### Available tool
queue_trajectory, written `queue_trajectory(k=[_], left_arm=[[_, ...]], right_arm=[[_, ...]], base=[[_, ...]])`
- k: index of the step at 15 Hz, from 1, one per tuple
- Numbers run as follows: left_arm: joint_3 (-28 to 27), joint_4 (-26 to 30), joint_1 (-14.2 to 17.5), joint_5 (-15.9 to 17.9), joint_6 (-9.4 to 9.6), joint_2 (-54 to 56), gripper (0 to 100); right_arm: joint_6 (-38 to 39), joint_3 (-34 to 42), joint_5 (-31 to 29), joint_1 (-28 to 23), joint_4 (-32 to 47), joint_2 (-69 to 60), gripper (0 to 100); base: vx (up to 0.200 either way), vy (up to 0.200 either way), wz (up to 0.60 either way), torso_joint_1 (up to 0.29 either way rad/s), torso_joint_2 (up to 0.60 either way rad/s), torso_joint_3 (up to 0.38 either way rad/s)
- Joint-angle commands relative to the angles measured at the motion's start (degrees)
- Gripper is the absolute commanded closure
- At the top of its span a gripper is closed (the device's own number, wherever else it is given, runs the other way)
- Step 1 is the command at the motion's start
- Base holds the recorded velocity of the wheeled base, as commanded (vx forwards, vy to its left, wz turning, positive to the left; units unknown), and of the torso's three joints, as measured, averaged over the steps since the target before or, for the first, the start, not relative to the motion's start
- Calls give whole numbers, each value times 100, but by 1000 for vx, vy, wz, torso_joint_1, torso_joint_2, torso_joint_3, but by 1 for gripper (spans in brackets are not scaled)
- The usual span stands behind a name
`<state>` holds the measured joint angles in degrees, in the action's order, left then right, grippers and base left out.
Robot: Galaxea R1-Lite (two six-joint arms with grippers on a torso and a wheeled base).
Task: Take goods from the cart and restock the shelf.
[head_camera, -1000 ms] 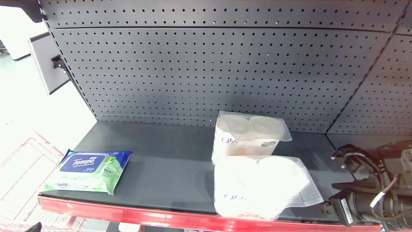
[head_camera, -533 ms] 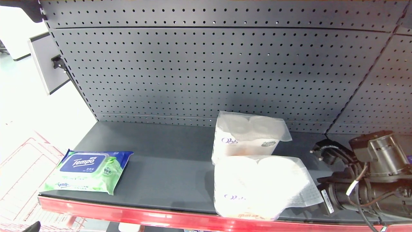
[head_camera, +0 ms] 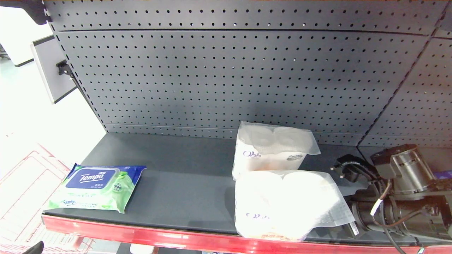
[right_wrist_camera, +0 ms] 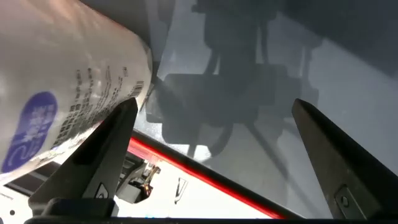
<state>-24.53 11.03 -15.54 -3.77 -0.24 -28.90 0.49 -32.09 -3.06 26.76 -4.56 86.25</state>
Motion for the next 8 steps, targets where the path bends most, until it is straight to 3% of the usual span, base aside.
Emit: queue_trajectory(k=[1,8], left_arm=[[1,-5,-1,-1,-2,-28,0],[1,4,34,-1,-2,43,0]], right_arm=[[4,27,-2,66,-1,-29,0],[4,53,-28,163,-1,-47,0]], base=[[0,0,0,0,0,0],[0,0,0,0,0,0]])
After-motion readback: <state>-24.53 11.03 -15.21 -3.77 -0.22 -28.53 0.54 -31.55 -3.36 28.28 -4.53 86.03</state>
